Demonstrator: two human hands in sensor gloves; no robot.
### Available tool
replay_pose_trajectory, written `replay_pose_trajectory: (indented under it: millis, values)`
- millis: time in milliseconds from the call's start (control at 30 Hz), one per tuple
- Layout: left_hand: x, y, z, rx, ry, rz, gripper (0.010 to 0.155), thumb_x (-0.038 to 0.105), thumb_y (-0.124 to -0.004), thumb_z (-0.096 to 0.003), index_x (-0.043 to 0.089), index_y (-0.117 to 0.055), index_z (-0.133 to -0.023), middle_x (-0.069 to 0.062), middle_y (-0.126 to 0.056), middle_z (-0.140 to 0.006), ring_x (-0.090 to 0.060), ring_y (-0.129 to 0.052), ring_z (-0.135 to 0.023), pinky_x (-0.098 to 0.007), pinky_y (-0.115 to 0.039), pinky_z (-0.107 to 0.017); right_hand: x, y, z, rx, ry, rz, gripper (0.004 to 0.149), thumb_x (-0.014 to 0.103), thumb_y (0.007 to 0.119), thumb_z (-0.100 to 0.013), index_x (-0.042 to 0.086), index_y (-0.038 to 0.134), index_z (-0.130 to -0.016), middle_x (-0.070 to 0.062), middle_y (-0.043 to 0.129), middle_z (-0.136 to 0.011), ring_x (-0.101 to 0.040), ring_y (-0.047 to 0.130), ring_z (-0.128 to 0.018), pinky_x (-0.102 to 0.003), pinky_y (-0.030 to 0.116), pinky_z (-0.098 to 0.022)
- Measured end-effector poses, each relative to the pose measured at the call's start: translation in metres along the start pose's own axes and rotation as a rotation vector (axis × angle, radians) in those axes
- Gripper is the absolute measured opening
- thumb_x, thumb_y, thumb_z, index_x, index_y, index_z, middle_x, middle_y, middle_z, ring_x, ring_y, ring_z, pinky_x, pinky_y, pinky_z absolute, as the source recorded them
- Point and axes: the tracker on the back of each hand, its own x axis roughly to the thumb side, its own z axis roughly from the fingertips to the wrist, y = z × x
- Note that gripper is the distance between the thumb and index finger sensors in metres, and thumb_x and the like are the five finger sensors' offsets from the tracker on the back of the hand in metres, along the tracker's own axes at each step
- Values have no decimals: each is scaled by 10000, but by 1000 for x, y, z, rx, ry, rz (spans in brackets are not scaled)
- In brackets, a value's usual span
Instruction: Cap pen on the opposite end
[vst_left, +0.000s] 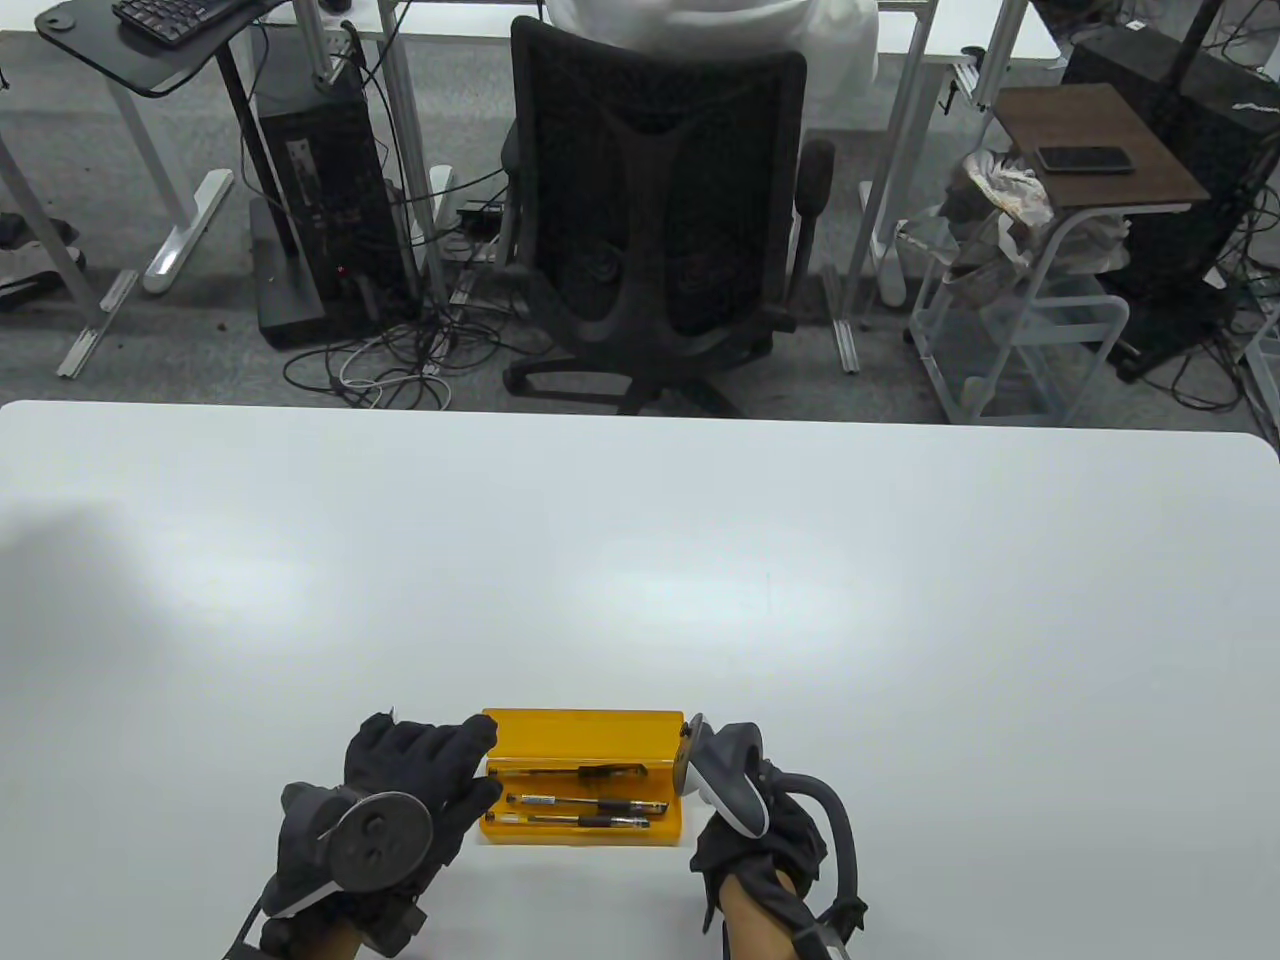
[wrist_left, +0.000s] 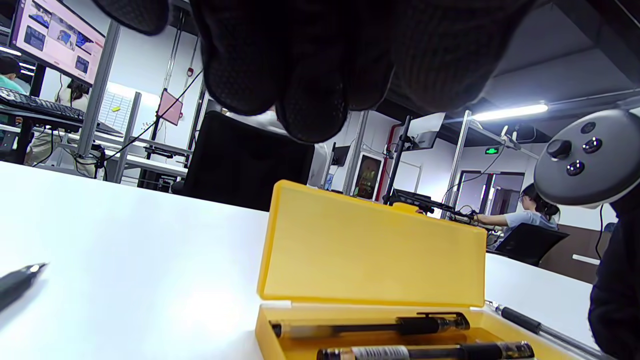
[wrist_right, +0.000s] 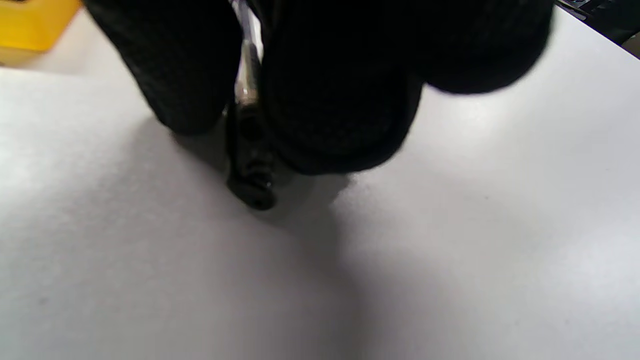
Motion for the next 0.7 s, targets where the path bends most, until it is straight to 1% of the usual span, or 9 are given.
replay_pose_trajectory:
  millis: [267, 533, 633, 700]
  values:
    - [1, -1, 0, -7, 13, -11, 611, 416, -830, -513, 130, -716, -1040, -154, -877, -952, -402, -803, -833, -730, -462, -691, 1, 2, -2, 1, -10, -17, 657, 423, 918, -381, -15, 831, -863, -139, 1038, -598, -182, 1046, -330, -360, 884, -235]
    - [-2, -12, -3, -73, 54, -49, 625, 431, -829, -509, 133, -709, -1045, -156, -883, -941, -400, -810, -816, -721, -475, -687, -5, 1, 0, 19, -13, -69, 679, 441, 915, -379, -18, 827, -872, -147, 1035, -609, -189, 1046, -334, -365, 880, -244]
    - [0, -18, -6, -101, 61, -73, 625, 438, -826, -510, 140, -708, -1047, -151, -895, -916, -392, -815, -799, -719, -474, -689, -6, -2, 1, 4, -15, -83, 698, 452, 909, -380, -16, 814, -890, -143, 1033, -616, -190, 1045, -333, -366, 879, -245]
    - [1, -21, -8, -119, 61, -92, 624, 443, -827, -508, 149, -712, -1046, -150, -902, -900, -389, -819, -789, -719, -475, -689, -7, -7, 6, -41, -11, -81, 703, 456, 907, -380, -11, 809, -896, -143, 1029, -628, -195, 1043, -344, -369, 878, -250]
